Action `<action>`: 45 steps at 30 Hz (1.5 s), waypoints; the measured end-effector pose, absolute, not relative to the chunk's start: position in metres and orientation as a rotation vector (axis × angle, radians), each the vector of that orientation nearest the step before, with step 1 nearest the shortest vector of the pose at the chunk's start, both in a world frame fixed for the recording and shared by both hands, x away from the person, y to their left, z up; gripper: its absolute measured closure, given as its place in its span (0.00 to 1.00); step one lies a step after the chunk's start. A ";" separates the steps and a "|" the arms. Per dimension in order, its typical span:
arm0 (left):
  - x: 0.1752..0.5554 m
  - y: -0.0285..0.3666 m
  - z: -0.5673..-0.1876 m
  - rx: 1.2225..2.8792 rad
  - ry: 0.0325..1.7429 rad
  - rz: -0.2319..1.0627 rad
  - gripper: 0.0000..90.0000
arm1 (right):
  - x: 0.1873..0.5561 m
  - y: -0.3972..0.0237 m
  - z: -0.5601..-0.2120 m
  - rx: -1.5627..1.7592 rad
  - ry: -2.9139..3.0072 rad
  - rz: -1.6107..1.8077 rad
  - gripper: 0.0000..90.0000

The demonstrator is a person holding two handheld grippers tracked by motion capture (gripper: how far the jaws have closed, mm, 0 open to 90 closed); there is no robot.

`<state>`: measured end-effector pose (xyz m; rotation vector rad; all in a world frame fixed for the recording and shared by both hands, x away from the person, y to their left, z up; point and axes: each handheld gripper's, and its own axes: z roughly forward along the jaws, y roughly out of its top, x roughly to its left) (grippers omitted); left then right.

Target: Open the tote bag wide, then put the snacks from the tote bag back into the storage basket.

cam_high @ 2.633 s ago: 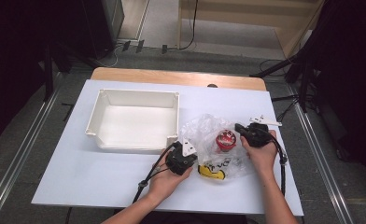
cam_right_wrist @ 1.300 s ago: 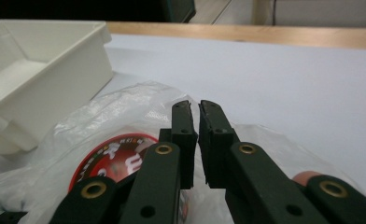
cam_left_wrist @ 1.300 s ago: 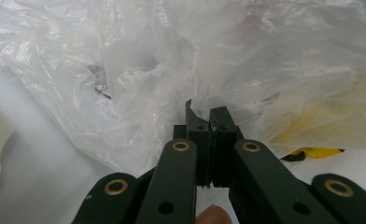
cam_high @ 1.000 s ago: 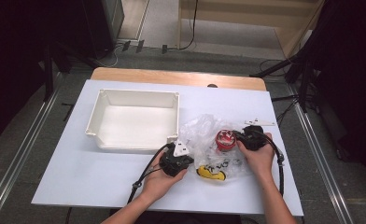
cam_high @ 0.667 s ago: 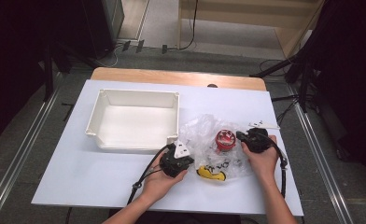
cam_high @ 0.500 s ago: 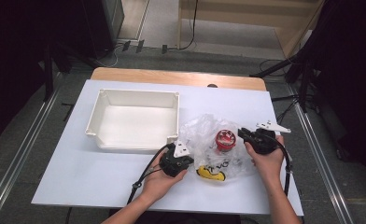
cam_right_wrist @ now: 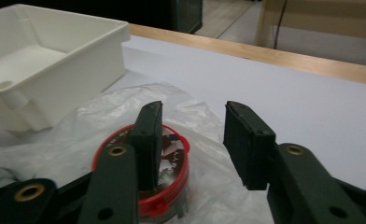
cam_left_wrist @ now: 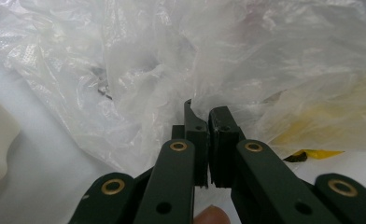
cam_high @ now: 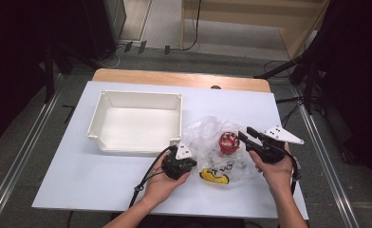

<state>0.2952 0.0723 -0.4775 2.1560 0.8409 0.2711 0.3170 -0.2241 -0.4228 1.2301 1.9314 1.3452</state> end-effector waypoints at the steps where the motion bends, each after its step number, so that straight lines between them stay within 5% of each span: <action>1: 0.295 0.072 -0.477 2.155 0.841 0.271 0.99 | 0.318 -0.224 -0.424 1.244 1.942 1.335 0.61; 18: 0.295 0.073 -0.477 2.149 0.842 0.271 0.98 | 0.325 -0.210 -0.431 1.283 2.136 1.236 0.24; 45: 0.293 0.074 -0.477 2.134 0.832 0.285 0.97 | 0.342 -0.185 -0.440 1.313 2.273 1.144 0.19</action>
